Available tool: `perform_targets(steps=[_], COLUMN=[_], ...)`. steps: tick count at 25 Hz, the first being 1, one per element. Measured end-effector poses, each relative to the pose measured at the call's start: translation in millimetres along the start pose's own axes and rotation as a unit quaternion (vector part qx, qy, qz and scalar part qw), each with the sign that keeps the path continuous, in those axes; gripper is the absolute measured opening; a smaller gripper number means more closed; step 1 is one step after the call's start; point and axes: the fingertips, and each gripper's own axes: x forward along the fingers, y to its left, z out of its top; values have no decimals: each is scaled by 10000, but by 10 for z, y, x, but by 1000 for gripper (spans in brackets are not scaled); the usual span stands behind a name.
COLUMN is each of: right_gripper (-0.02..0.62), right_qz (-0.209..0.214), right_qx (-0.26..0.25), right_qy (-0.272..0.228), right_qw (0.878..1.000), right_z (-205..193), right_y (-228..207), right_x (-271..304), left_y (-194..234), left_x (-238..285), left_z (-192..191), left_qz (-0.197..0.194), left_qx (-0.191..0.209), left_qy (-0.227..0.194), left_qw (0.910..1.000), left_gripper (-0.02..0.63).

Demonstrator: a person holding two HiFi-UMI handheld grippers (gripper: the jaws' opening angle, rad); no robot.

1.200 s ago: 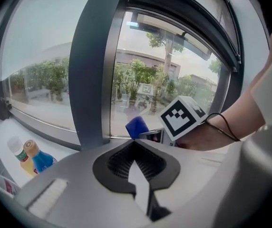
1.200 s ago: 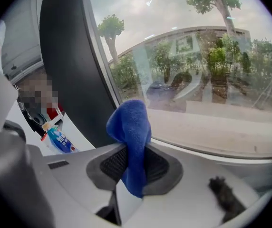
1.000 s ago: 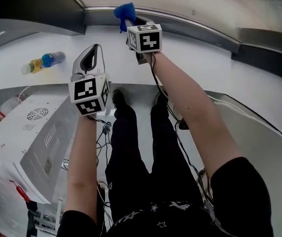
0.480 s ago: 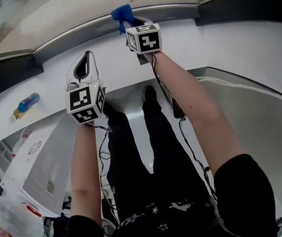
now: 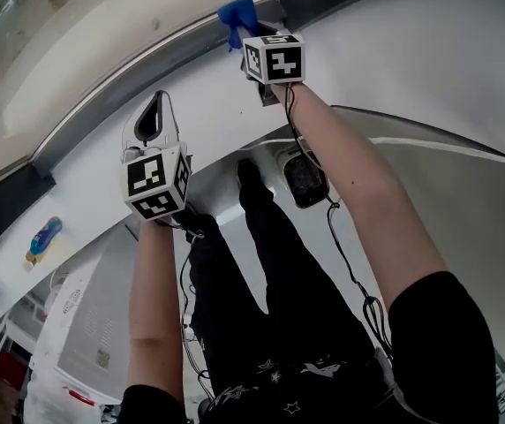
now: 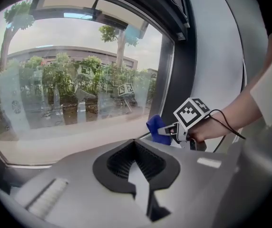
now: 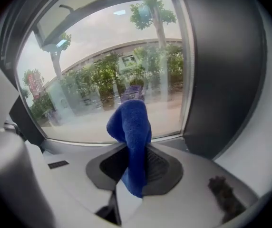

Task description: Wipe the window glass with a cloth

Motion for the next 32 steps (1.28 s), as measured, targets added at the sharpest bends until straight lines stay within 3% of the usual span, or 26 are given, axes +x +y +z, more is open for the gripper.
perform_targets(steps=[6, 9, 18, 26, 32], right_gripper=[79, 80, 78, 79, 79], right_qz=[-283, -154, 648, 903, 1285], right_qx=[587, 440, 413, 550, 287], right_qy=[-154, -211, -566, -550, -721], right_qw=[9978, 9987, 9954, 9929, 9887], right_z=[8, 54, 298, 19, -28], right_y=[-553, -497, 197, 900, 1675], right_x=[-170, -235, -595, -1355, -2053], left_y=[-207, -216, -101, -109, -123], left_x=[156, 102, -449, -1433, -2337], left_z=[30, 39, 187, 117, 6], left_qz=[-9, 93, 707, 883, 940], left_qx=[186, 192, 12, -180, -256], left_qy=[106, 119, -50, -183, -372], left_qw=[9998, 9997, 9975, 9958, 9945], left_gripper=[6, 6, 6, 6, 6])
